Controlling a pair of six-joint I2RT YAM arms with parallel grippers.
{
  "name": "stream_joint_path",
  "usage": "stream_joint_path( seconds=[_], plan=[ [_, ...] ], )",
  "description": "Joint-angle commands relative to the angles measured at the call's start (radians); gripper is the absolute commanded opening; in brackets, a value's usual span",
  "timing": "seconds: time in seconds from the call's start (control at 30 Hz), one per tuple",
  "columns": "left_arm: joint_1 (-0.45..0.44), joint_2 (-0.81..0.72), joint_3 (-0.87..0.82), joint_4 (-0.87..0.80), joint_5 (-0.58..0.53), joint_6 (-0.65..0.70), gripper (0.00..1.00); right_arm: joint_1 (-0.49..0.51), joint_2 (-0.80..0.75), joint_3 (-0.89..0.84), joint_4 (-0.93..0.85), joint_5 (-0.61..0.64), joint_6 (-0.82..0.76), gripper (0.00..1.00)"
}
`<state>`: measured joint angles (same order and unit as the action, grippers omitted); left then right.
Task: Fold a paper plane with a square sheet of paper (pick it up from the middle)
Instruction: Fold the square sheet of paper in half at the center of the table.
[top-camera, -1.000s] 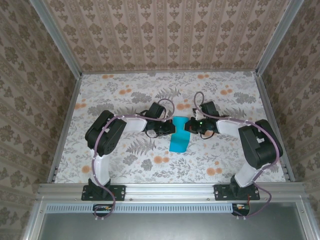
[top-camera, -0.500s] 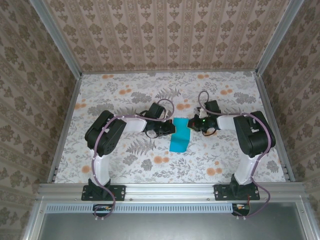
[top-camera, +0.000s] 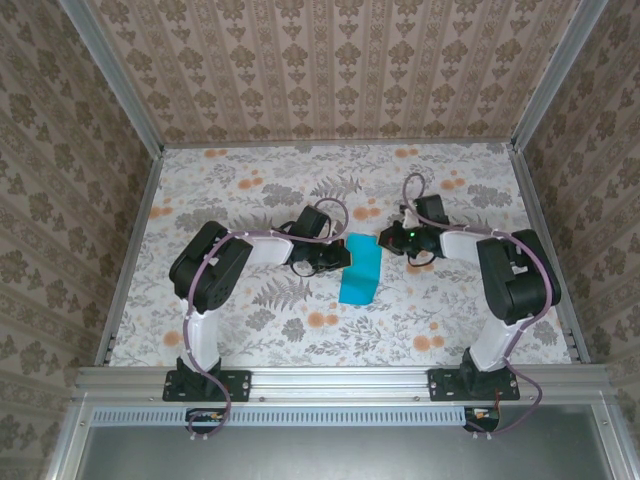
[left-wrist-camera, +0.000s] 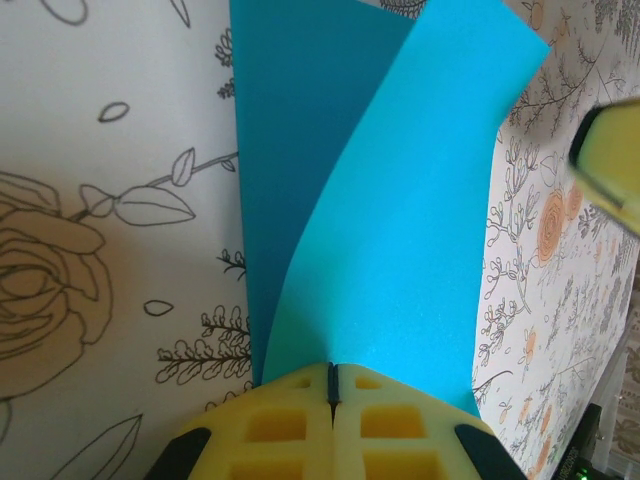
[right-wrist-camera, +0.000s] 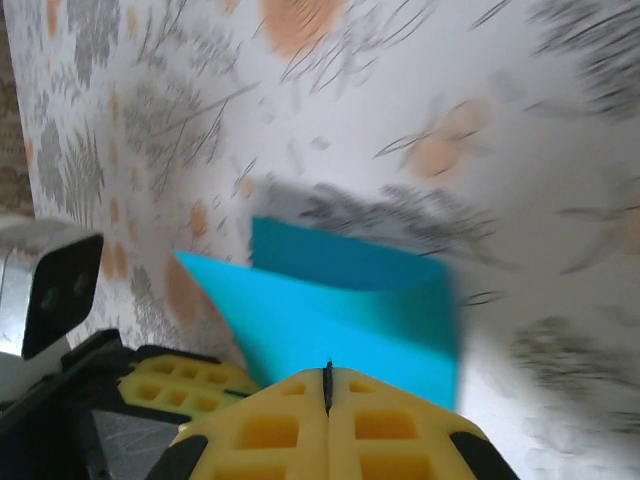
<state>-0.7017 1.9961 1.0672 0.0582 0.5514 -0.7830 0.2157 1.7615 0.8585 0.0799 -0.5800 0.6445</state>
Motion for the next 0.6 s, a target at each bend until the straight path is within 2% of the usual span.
stream_joint_path(
  seconds=[0.0, 0.17, 0.33, 0.47, 0.57],
  plan=[
    [-0.014, 0.118, -0.087, -0.265, -0.176, 0.005, 0.00, 0.039, 0.068, 0.040, 0.021, -0.010, 0.040, 0.00],
    [-0.015, 0.119, -0.092, -0.270, -0.178, 0.021, 0.00, 0.030, 0.139, 0.074, 0.038, 0.022, 0.042, 0.00],
    [-0.015, 0.121, -0.108, -0.260, -0.183, 0.019, 0.00, -0.051, 0.168, 0.058, 0.085, 0.046, 0.045, 0.00],
    [-0.014, 0.123, -0.112, -0.253, -0.182, 0.018, 0.00, -0.125, 0.154, 0.048, 0.108, 0.057, 0.072, 0.00],
    [-0.014, 0.121, -0.108, -0.254, -0.182, 0.018, 0.00, -0.135, 0.101, 0.034, 0.098, 0.049, 0.066, 0.00]
  ],
)
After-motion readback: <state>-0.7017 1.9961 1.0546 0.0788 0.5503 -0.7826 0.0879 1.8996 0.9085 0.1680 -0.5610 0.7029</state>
